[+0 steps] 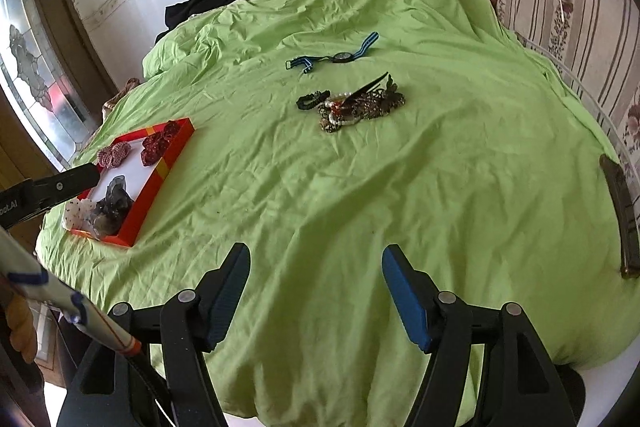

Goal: Organize jewelry

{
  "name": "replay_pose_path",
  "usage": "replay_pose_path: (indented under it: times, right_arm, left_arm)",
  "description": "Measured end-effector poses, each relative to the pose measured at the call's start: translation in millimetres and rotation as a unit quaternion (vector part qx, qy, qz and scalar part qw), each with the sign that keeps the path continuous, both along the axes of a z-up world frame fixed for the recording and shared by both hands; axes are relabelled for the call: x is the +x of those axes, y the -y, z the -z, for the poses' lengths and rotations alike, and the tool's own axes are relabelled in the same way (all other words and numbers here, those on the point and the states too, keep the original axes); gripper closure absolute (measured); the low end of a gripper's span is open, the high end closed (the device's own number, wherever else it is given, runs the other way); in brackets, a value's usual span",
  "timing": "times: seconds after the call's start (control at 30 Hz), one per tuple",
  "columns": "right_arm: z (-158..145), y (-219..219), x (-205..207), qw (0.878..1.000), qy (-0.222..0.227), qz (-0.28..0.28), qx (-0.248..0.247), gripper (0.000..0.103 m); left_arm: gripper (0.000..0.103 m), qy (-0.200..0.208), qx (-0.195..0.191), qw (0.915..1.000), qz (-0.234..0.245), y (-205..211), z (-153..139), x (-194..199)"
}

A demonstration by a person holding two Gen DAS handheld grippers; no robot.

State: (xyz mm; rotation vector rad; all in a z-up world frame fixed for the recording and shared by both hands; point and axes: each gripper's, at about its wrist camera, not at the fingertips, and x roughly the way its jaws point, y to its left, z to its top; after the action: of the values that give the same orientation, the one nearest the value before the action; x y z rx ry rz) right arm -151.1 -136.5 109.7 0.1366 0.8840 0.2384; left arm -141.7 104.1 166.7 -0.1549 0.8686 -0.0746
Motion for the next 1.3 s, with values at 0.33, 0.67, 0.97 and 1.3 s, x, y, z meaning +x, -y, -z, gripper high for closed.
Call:
replay_pose_path:
  times: [0.33,0.67,0.97,1.3]
  right_arm:
    - [5.5,3.2,2.8,1.000,-0.005,0.007,0.005,0.030]
    - [12.1,19.0,8.7,0.999,-0.013,0.029,0.015,0.030]
    - [17.5,34.3,13.2,0.998,-0.021,0.046,0.023,0.030]
    - [26.0,41.6,17.6,0.998,-0.030,0.054,0.030,0.029]
  left_arm:
    - [0.013,0.018,0.014,0.9997,-0.010,-2.4,2.7,-1.9]
    - [0.011,0.017,0.033,0.9992,0.013,13.9,8.0,8.6]
    - [0.011,-0.008,0.027,0.9995,0.013,19.2,16.6,23.2]
    - [0.011,-0.014,0.030,0.9994,0.014,24.0,23.4,29.3]
